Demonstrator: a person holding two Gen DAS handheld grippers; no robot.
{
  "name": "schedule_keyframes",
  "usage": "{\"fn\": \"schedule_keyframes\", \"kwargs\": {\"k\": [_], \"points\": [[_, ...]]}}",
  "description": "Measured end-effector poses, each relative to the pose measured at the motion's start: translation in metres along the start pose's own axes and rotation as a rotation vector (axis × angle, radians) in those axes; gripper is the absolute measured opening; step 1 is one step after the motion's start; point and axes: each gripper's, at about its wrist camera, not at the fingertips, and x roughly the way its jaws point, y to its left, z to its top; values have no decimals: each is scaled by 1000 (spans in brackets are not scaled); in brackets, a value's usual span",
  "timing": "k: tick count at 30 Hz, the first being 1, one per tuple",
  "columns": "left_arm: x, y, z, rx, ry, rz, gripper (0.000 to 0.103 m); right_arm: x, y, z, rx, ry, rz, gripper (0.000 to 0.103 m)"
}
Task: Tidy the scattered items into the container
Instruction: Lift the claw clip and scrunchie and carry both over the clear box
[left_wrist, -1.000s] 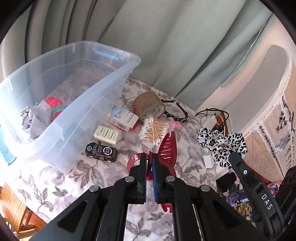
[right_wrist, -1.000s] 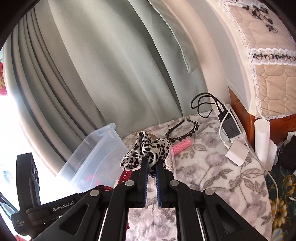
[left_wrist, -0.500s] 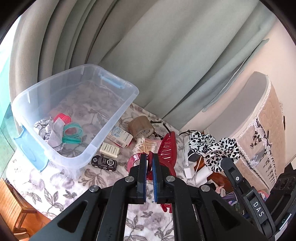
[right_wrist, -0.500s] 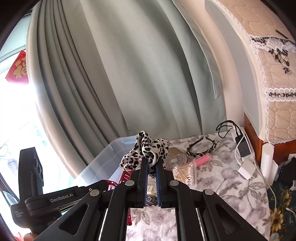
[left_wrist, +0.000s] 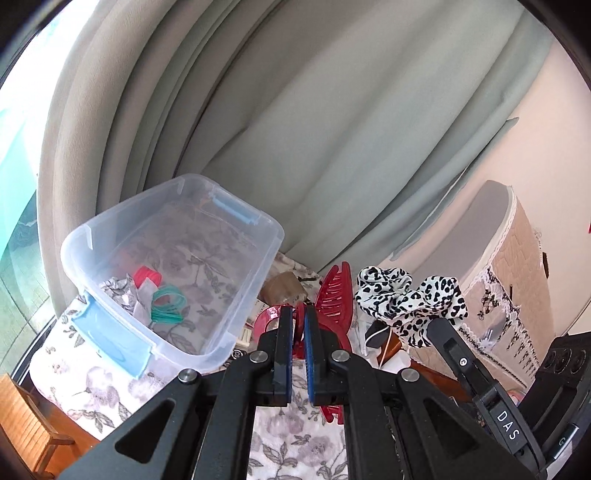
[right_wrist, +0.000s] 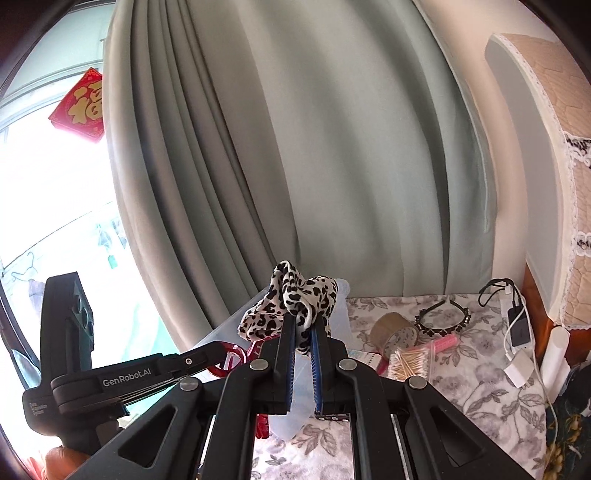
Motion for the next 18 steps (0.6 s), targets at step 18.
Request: {"fn": "schedule_keyframes", "kwargs": {"k": [18], "points": [[-20, 54, 16, 8, -130, 175, 5, 55, 36, -11, -75, 98, 77, 9]]}}
